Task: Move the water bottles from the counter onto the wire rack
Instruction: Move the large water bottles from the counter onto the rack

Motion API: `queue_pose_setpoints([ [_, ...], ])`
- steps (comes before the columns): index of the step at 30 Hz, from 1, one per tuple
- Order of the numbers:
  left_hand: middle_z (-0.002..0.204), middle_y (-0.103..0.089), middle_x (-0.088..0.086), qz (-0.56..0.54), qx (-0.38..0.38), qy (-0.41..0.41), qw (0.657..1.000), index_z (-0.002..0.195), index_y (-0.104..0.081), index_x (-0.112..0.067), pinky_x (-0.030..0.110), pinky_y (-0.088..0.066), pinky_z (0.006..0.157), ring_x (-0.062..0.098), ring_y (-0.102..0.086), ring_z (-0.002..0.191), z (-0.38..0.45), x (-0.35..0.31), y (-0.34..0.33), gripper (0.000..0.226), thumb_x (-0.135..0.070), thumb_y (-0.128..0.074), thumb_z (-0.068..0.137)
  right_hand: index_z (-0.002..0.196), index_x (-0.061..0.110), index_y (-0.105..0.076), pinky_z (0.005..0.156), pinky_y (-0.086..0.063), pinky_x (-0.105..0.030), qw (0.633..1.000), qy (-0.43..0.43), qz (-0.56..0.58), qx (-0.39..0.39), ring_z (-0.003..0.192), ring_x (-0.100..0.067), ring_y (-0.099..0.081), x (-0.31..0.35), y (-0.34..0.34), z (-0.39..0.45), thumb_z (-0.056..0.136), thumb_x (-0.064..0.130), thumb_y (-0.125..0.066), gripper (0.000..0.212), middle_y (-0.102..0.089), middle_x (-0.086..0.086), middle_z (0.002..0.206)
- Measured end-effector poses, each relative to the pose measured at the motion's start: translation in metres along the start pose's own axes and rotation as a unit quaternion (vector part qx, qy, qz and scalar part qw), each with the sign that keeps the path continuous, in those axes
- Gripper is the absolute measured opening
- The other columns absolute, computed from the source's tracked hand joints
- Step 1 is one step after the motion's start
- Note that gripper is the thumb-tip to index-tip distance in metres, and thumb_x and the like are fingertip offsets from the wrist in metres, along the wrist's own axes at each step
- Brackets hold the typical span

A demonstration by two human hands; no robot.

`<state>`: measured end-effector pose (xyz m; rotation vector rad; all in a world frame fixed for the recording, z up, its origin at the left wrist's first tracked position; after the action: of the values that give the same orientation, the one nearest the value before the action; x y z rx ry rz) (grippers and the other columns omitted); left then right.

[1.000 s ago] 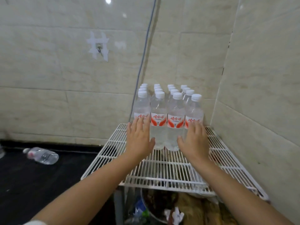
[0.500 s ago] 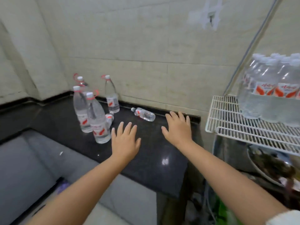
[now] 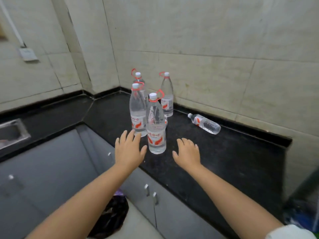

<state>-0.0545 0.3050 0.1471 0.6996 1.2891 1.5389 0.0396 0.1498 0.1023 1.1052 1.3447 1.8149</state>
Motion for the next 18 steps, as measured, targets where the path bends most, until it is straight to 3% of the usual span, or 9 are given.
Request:
queue_pose_setpoints([
  [3, 0.146, -0.034, 0.011, -0.028, -0.036, -0.058, 0.997, 0.139, -0.033, -0.011, 0.037, -0.020, 0.113, 0.027, -0.026, 0.138, 0.067, -0.005, 0.007, 0.067, -0.050, -0.043, 0.086, 0.133, 0.010, -0.039, 0.104, -0.033, -0.038, 0.999, -0.017, 0.022, 0.017, 0.128, -0.026, -0.039, -0.005, -0.022, 0.043, 0.091, 0.032, -0.049, 0.049, -0.045, -0.008, 0.136],
  [6, 0.149, -0.029, 0.009, -0.059, -0.045, -0.125, 0.989, 0.142, -0.026, -0.008, 0.031, -0.016, 0.114, 0.023, -0.022, 0.140, 0.136, -0.025, 0.016, 0.076, -0.042, -0.060, 0.083, 0.133, 0.010, -0.039, 0.104, -0.035, -0.036, 0.998, -0.029, 0.042, 0.037, 0.127, -0.025, -0.040, -0.012, -0.044, 0.080, 0.091, 0.035, -0.048, 0.050, -0.045, -0.007, 0.136],
  [11, 0.154, -0.018, 0.006, -0.037, 0.043, -0.232, 0.971, 0.144, -0.020, -0.009, 0.029, -0.008, 0.115, 0.020, -0.009, 0.143, 0.211, -0.041, 0.004, 0.086, -0.040, -0.066, 0.079, 0.143, 0.013, -0.025, 0.107, -0.033, -0.030, 0.984, -0.047, 0.123, 0.118, 0.135, -0.021, -0.032, -0.013, -0.085, 0.119, 0.088, 0.046, -0.051, 0.069, -0.031, -0.004, 0.148],
  [15, 0.141, -0.035, 0.010, -0.095, 0.033, -0.253, 0.962, 0.137, -0.032, -0.006, 0.027, -0.021, 0.111, 0.022, -0.029, 0.133, 0.218, -0.025, -0.009, 0.079, -0.029, -0.073, 0.074, 0.138, 0.013, -0.035, 0.101, -0.041, -0.031, 0.954, -0.089, 0.227, 0.174, 0.129, -0.020, -0.041, -0.010, -0.113, 0.129, 0.070, 0.057, -0.065, 0.086, -0.040, -0.006, 0.141],
  [18, 0.136, -0.042, 0.018, -0.117, 0.001, -0.224, 0.967, 0.133, -0.038, 0.003, 0.031, -0.024, 0.110, 0.030, -0.036, 0.129, 0.222, 0.004, -0.012, 0.083, -0.028, -0.079, 0.067, 0.122, 0.011, -0.049, 0.085, -0.047, -0.025, 0.916, -0.132, 0.338, 0.173, 0.108, -0.016, -0.056, -0.006, -0.131, 0.132, 0.072, 0.036, -0.074, 0.062, -0.058, -0.007, 0.123],
])
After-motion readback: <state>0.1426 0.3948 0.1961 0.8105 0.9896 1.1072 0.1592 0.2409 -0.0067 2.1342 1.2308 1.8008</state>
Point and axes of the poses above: each hand's wrist, its own z-axis towards the middle knuckle, its own y-axis out of the back of the hand, x = y × z, the point moved 4 cm from there along z, towards the middle knuckle
